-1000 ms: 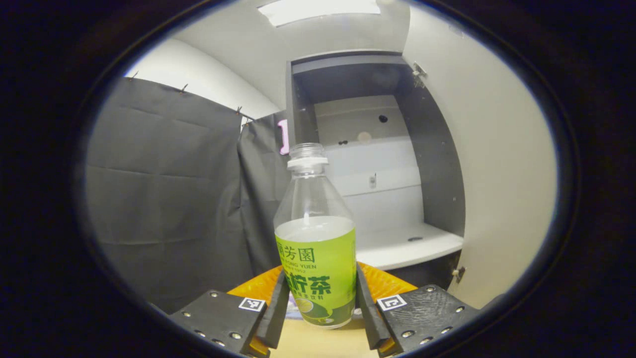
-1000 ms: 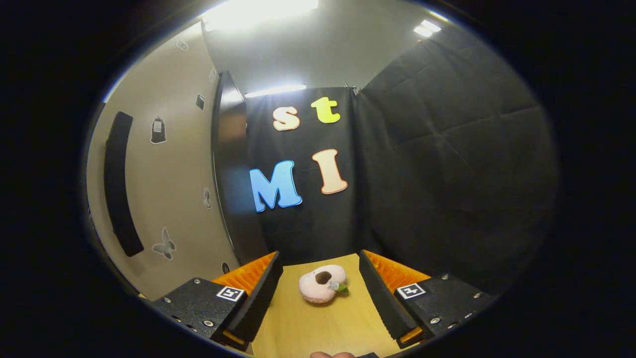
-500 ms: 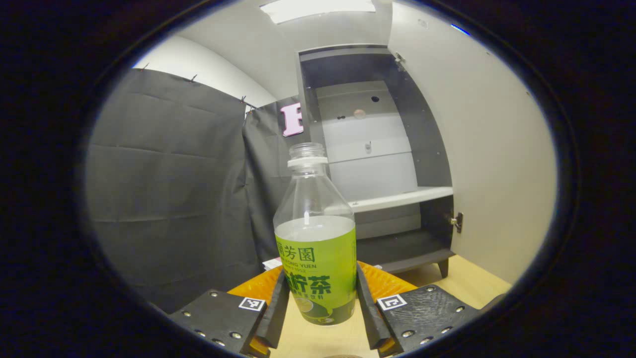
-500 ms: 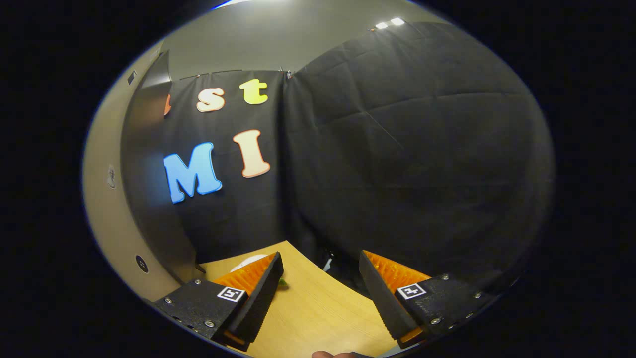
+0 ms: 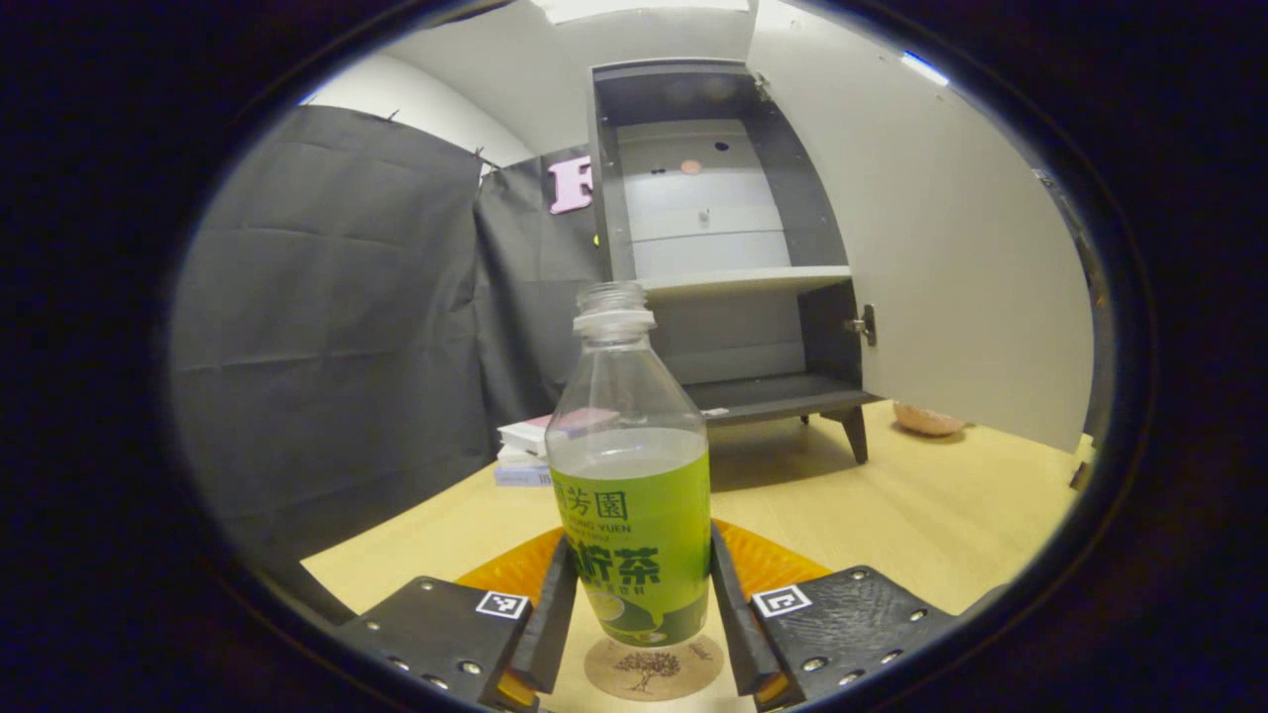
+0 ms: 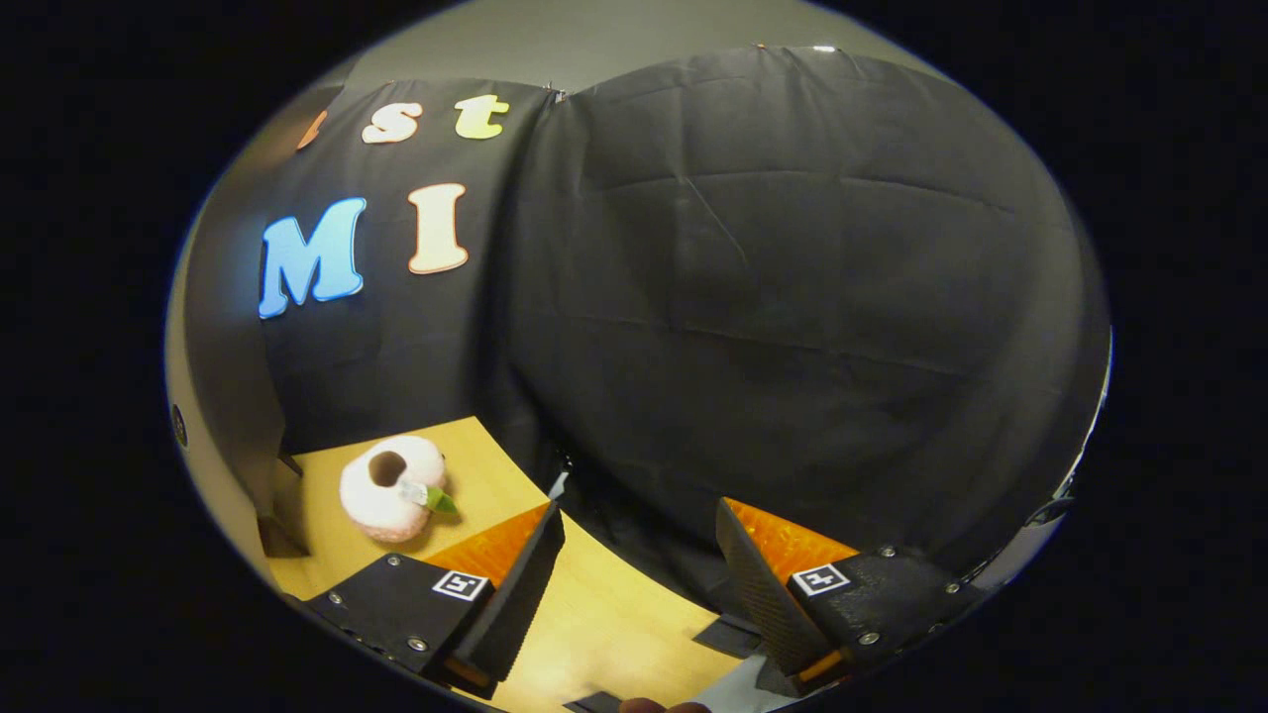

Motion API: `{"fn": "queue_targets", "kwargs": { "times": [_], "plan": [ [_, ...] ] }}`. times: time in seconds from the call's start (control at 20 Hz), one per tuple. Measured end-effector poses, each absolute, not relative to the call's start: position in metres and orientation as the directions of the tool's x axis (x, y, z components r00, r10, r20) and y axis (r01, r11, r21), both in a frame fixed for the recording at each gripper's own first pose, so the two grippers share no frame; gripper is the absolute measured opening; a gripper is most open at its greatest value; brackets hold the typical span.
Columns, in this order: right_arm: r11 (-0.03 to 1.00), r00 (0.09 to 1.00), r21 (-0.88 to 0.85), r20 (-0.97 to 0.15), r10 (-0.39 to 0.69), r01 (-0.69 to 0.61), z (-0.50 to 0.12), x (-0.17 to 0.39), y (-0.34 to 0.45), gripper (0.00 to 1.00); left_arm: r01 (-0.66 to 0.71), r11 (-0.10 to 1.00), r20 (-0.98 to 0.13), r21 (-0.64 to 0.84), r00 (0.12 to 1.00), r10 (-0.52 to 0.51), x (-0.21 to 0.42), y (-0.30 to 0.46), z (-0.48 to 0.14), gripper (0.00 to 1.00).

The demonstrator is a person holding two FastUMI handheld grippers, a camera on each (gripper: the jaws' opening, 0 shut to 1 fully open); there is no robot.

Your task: Open the cabinet door with the right hand, grasp the bottle in the cabinet with the left hand and place it on the coaster, then close the cabinet door with the right hand.

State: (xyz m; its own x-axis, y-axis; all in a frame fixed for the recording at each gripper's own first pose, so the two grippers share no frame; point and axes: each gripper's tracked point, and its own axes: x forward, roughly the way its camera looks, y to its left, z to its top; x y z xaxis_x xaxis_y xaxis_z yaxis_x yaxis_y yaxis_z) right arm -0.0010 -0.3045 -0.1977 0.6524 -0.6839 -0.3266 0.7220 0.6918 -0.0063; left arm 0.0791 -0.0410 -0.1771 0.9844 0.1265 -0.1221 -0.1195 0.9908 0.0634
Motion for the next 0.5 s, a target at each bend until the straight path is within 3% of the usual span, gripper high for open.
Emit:
{"fn": "queue_targets", "kwargs": {
  "times": [0.05, 0.15, 0.3, 0.5],
  "plan": [
    [0.692, 0.649, -0.004, -0.346, -0.678, 0.722, -0.202, -0.002, -0.302, 0.95, -0.122, 0.991, -0.124, 0.063, 0.984, 0.129, 0.078, -0.041, -0.180, 0.62],
    [0.707, 0.646, -0.015, -0.390, -0.656, 0.708, -0.215, -0.005, -0.293, 0.95, -0.133, 0.989, -0.129, 0.064, 0.982, 0.140, 0.076, -0.038, -0.186, 0.71],
    [0.742, 0.675, -0.039, -0.387, -0.629, 0.669, -0.214, -0.004, -0.278, 0.95, -0.150, 0.989, -0.142, 0.014, 0.978, 0.151, 0.077, -0.037, -0.195, 0.62],
    [0.805, 0.725, -0.135, -0.367, -0.583, 0.578, -0.219, 0.005, -0.256, 0.95, -0.143, 0.990, -0.090, -0.002, 0.986, 0.142, 0.073, -0.042, -0.181, 0.73]
  ]
}}
